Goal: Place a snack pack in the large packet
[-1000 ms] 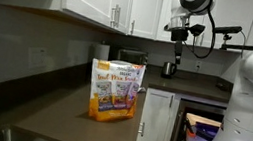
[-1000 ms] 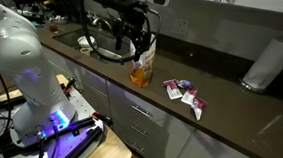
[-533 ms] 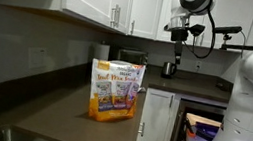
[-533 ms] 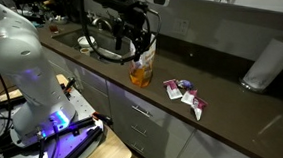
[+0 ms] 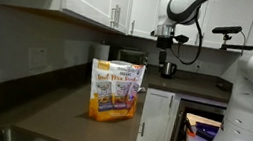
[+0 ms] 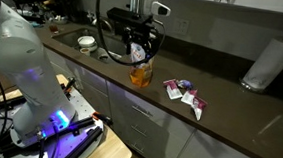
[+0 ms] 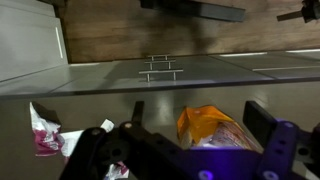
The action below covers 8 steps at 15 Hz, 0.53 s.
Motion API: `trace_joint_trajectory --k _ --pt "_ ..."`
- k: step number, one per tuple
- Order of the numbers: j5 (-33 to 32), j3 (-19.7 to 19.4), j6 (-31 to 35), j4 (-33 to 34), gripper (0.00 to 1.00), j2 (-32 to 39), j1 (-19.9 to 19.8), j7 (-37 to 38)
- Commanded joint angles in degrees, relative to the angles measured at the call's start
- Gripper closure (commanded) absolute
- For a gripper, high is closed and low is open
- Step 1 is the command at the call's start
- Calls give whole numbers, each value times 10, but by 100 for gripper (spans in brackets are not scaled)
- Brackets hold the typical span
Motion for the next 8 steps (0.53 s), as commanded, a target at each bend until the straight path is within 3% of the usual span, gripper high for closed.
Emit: trace_joint_trajectory --k 1,4,8 --pt "32 9 71 50 0 112 14 -12" --pt "75 -2 98 115 0 200 11 -33" --pt "140 -5 88 207 0 300 -17 -49"
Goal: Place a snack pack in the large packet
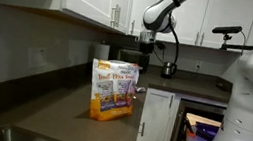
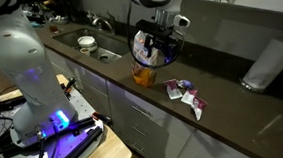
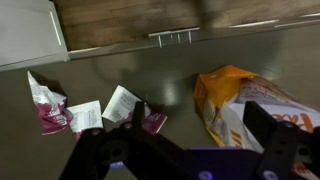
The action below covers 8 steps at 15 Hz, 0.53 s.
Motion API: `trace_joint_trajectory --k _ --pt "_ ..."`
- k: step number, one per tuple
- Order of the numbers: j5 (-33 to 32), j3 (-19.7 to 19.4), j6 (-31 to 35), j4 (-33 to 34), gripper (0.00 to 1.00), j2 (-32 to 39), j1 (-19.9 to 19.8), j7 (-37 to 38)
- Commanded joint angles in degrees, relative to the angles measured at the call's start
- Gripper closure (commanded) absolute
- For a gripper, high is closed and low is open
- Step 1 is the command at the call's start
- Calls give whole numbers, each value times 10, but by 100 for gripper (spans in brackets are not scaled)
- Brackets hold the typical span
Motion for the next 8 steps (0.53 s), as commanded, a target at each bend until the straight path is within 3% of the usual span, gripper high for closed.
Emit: trace_joint_trajectory --k 1,4,8 --pt "56 1 -8 91 0 102 -35 -39" --pt "79 10 -21 123 0 138 -66 -37" --pt "61 23 -10 109 0 134 -78 -17"
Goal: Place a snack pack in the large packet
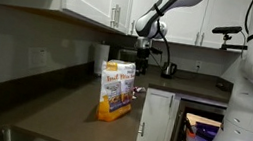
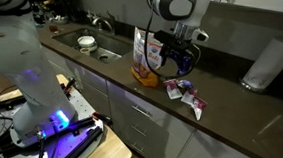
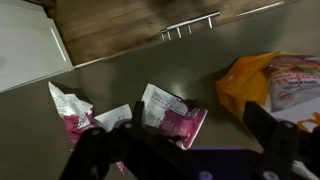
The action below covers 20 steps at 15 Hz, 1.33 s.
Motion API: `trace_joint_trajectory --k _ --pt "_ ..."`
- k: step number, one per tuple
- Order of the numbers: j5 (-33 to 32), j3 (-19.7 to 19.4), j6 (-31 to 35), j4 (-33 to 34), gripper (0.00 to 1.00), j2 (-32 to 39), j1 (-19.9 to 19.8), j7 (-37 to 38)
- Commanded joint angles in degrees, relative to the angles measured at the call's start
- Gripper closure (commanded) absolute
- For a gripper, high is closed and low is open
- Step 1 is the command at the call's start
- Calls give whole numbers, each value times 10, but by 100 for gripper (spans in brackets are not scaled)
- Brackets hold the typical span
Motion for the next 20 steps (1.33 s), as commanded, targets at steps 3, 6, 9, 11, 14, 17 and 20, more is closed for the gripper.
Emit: trace_joint_trajectory --k 3,6,9,11,14,17,20 --pt "-14 25 16 7 0 18 -17 10" --pt "-7 24 26 35 0 52 -31 4" --pt "6 22 26 77 0 93 -57 2" --pt "16 23 21 107 0 121 -77 4" --pt "14 26 31 134 0 164 -103 15" --pt "18 33 46 157 0 208 -124 26" --pt "21 45 68 175 0 245 -141 37"
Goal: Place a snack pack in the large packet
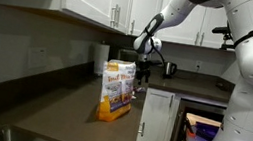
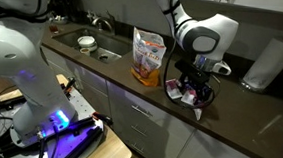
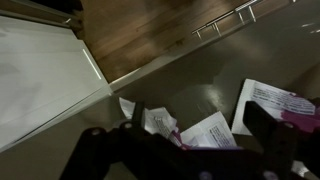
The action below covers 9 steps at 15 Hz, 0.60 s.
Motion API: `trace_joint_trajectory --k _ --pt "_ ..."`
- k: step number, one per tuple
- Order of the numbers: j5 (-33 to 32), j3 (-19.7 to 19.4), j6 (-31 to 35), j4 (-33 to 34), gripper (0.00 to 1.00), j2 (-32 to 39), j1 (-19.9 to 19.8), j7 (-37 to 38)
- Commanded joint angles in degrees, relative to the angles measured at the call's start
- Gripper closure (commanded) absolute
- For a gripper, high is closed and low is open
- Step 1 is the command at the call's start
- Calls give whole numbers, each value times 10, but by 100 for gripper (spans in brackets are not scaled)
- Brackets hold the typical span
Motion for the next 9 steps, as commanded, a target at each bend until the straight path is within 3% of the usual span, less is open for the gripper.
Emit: trace_joint_trajectory --k 1,3,4,6,7,9 --pt "17 23 37 35 0 52 -25 17" --pt "18 34 62 46 0 70 -32 23" --pt "18 39 70 51 5 77 -32 25" --pt "11 44 88 60 29 91 -30 34" --pt "5 44 98 63 31 96 -27 39" --pt "-5 41 117 68 46 104 -21 47"
